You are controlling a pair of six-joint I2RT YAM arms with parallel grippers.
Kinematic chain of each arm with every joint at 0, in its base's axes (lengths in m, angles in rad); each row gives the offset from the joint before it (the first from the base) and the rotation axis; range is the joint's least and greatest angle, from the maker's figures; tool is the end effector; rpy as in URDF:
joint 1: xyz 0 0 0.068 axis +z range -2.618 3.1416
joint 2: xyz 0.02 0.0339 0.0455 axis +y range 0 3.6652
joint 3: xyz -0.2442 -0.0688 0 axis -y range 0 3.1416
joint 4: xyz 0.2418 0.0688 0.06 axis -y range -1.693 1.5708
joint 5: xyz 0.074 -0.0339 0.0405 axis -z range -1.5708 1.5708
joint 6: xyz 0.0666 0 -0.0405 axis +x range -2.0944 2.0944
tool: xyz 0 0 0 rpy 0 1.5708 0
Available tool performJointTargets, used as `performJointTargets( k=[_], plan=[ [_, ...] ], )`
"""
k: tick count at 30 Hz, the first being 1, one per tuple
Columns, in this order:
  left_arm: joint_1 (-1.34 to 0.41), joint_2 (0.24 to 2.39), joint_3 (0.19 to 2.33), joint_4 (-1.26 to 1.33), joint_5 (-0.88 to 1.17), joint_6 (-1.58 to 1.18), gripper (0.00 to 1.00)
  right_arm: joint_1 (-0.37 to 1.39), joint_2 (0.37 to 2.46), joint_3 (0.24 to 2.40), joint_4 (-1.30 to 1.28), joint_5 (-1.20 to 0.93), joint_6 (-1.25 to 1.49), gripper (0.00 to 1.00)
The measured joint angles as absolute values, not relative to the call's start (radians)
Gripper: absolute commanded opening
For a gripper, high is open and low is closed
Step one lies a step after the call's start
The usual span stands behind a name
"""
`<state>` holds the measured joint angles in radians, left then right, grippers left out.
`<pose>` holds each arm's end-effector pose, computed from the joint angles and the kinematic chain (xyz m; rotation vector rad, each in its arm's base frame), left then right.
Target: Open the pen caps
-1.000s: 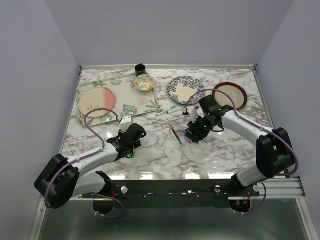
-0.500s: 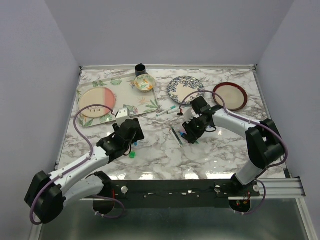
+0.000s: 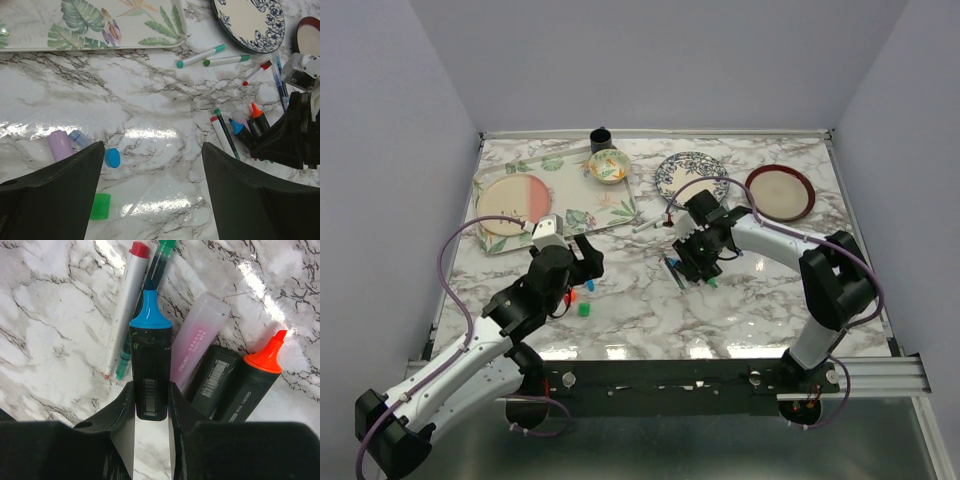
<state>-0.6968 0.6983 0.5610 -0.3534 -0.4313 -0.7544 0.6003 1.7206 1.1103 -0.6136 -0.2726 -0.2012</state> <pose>0.1707 -0.1066 0.2335 -0.3247 2.0199 -0.4745 0.2671 0.2046 0.1356 -1.1616 2.5680 0.4766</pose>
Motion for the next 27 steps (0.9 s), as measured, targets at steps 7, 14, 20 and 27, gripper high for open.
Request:
performJointTargets(
  k=[7,14,20,27],
  plan=[
    [-0.696,0.679,0.567,-0.388,-0.399,-0.749,0.92,0.603,1.730,1.125,-0.614,-0.269,-0.188,0.43],
    [-0.696,0.662,0.622,-0.412,-0.375,-0.729,0.95,0.603,1.730,1.126,-0.616,-0.274,-0.187,0.44],
    [-0.696,0.656,0.685,-0.439,-0.361,-0.686,0.99,0.603,1.711,1.129,-0.629,-0.286,-0.195,0.43],
    [-0.696,0.693,0.805,-0.477,-0.322,-0.550,0.99,0.516,1.564,1.135,-0.625,-0.305,-0.229,0.40]
  ],
)
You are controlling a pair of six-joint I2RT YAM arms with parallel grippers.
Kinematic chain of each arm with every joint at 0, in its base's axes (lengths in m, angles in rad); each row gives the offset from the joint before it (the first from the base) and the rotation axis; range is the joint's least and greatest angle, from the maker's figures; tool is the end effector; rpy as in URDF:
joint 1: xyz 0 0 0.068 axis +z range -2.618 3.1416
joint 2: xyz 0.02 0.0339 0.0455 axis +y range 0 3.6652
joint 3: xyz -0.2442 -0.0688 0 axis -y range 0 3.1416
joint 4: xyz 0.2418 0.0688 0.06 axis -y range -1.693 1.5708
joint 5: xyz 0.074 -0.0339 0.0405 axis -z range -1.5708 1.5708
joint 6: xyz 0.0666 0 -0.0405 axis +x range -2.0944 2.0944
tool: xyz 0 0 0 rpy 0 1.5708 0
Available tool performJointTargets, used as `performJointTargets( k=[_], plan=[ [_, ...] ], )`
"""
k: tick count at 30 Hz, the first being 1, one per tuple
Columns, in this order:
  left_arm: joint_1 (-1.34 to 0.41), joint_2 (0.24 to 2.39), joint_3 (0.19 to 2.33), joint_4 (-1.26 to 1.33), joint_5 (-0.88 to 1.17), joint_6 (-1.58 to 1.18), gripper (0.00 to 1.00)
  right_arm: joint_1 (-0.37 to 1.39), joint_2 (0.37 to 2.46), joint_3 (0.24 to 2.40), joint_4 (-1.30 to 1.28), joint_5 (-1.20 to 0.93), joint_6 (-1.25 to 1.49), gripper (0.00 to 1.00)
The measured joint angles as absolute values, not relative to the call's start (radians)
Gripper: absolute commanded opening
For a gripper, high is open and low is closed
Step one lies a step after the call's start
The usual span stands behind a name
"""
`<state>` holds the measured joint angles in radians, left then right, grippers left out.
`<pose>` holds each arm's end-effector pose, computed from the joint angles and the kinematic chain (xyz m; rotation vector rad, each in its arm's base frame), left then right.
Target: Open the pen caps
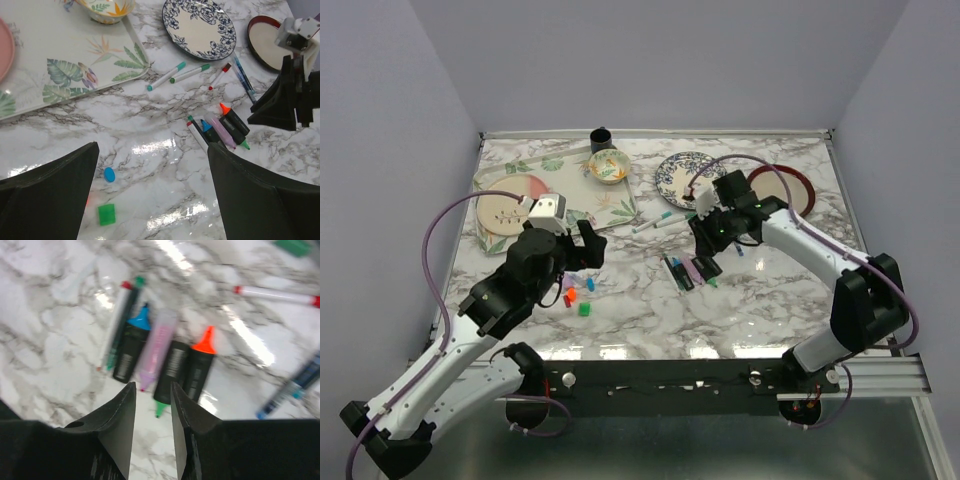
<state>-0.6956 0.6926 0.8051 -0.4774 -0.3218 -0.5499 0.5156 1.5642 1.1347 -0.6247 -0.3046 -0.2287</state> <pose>0.1622 -0.1080 0.3072 -0.0750 1.9502 -0.5232 0.2782 0.1807 0.1920 -1.0559 2.4118 0.4990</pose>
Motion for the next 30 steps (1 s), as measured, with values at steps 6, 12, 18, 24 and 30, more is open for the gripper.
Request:
performJointTargets(
  k=[6,12,18,24,30],
  plan=[
    [-0.696,0.718,0.825,-0.484,-0.368,-0.390,0.99,0.348,1.494,1.132,-0.551,-0.276,-0.266,0.25],
    [-0.693,0.691,0.764,-0.496,-0.396,-0.318,0.99,0.252,1.561,1.173,-0.530,-0.250,-0.302,0.24],
    [-0.693,0.646,0.760,-0.496,-0.404,-0.302,0.99,0.246,1.705,1.203,-0.560,-0.224,-0.326,0.27],
    [-0.688,0.630,0.760,-0.496,-0.404,-0.298,0.99,0.246,1.789,1.263,-0.605,-0.198,-0.334,0.29],
    [-0.686,0.633,0.760,-0.495,-0.403,-0.297,0.99,0.240,1.843,1.291,-0.610,-0.164,-0.342,0.33]
  ],
)
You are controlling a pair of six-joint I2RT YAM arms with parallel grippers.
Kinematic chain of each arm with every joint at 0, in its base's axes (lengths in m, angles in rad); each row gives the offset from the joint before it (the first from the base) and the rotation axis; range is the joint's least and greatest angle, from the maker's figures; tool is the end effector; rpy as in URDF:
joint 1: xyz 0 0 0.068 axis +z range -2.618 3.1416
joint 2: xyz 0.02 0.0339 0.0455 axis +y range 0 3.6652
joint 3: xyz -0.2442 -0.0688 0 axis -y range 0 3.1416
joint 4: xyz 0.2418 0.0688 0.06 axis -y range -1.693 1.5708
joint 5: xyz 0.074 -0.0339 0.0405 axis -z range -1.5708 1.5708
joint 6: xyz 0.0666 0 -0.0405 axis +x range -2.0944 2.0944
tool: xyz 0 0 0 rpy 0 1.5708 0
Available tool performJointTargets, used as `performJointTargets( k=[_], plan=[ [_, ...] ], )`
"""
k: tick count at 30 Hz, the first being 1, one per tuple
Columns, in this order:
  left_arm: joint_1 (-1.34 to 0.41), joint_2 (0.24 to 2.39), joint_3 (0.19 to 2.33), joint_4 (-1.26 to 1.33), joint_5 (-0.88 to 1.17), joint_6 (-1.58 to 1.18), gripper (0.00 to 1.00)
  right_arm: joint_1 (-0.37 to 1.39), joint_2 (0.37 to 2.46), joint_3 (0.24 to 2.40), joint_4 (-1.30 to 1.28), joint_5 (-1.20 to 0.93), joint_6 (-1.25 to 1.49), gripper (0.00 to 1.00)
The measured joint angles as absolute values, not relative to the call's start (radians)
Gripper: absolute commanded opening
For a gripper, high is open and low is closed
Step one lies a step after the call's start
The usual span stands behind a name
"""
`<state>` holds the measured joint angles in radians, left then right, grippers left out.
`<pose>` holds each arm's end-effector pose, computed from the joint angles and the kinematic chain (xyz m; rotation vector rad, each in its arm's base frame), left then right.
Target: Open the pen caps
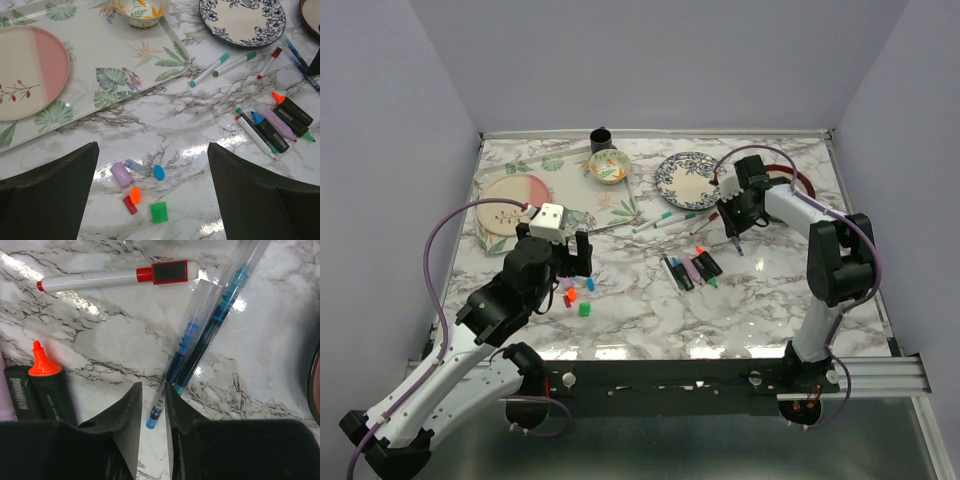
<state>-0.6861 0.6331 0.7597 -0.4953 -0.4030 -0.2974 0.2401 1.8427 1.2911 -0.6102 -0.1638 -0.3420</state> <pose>0.1570 -0.0948 0.2993 0.1058 1.9152 -0.2729 0.3651 0.1006 0.1449 -0.8245 2.5912 0.1942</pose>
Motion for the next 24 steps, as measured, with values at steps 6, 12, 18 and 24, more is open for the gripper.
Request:
performJointTargets(
  k=[6,12,18,24],
  plan=[
    [-0.680,0.633,0.760,-0.495,-0.403,-0.296,0.99,0.233,1.874,1.296,-0.634,-0.142,-0.343,0.34],
    [-0.680,0.633,0.760,-0.495,-0.402,-0.296,0.99,0.231,1.894,1.316,-0.640,-0.130,-0.346,0.34],
    [-0.675,0.633,0.757,-0.495,-0.401,-0.296,0.99,0.227,1.927,1.325,-0.653,-0.120,-0.350,0.34],
    [-0.674,0.633,0.757,-0.495,-0.398,-0.296,0.99,0.221,1.936,1.338,-0.669,-0.117,-0.350,0.32]
  ],
)
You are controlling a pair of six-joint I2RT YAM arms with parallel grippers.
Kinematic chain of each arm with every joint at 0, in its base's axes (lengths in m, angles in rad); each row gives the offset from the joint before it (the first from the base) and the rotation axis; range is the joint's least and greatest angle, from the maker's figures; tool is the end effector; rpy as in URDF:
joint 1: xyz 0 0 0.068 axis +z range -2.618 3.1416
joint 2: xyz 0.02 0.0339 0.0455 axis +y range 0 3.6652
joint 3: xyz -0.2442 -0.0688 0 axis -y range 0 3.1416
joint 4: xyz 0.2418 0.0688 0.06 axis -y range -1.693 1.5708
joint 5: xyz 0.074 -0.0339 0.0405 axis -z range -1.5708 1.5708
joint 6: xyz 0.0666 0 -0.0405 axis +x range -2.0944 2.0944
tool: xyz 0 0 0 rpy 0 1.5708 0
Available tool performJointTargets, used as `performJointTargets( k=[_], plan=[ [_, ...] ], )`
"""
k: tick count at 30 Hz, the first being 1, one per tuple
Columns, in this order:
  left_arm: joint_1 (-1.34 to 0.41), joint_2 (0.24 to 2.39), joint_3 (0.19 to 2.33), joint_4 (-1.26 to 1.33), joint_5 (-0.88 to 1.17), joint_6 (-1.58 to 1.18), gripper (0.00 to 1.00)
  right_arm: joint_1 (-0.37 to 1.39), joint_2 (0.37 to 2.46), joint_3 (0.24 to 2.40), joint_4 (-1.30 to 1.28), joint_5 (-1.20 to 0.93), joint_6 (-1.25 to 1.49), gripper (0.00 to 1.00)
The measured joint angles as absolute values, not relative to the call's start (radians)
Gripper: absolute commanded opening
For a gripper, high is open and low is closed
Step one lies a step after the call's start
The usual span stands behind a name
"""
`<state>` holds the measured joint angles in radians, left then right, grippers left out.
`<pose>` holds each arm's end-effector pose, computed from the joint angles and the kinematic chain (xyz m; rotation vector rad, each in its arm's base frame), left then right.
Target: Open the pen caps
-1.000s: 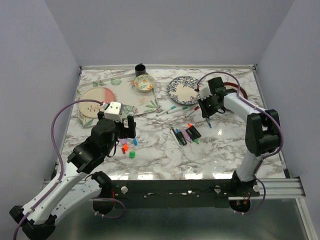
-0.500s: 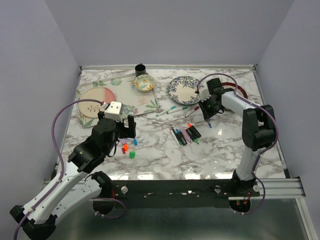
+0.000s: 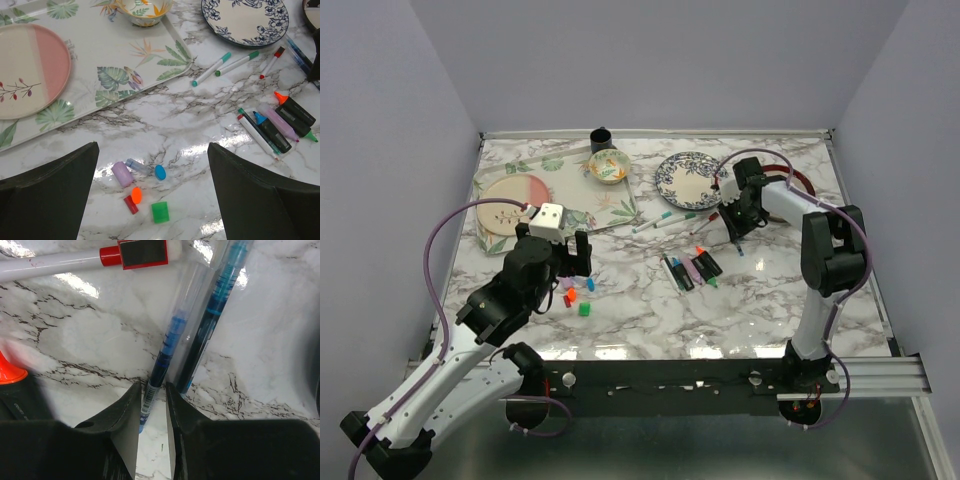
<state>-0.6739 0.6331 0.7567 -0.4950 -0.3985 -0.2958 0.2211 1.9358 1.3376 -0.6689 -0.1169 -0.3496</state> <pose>0.1582 -0.0933 0.2982 0.0996 1.9183 -0.2664 0.3717 0.0915 0.1213 -0.8204 2.7066 0.1374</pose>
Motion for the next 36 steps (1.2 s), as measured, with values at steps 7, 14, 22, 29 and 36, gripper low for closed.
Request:
performJointTargets(
  k=[7,14,22,29,36],
  plan=[
    [-0.672,0.633,0.757,-0.495,-0.393,-0.295,0.99,0.220,1.940,1.340,-0.697,-0.092,-0.349,0.26],
    [-0.667,0.633,0.756,-0.495,-0.390,-0.296,0.99,0.220,1.940,1.340,-0.714,-0.081,-0.349,0.06],
    [-0.667,0.636,0.756,-0.494,-0.375,-0.296,0.99,0.207,1.940,1.341,-0.735,-0.082,-0.348,0.01],
    [-0.660,0.645,0.749,-0.472,-0.300,-0.311,0.99,0.167,1.897,1.310,-0.769,-0.162,-0.341,0.01],
    [-0.656,0.627,0.582,-0.209,-0.099,-0.557,0.99,0.150,1.686,1.254,-0.838,-0.487,-0.385,0.00]
  ],
)
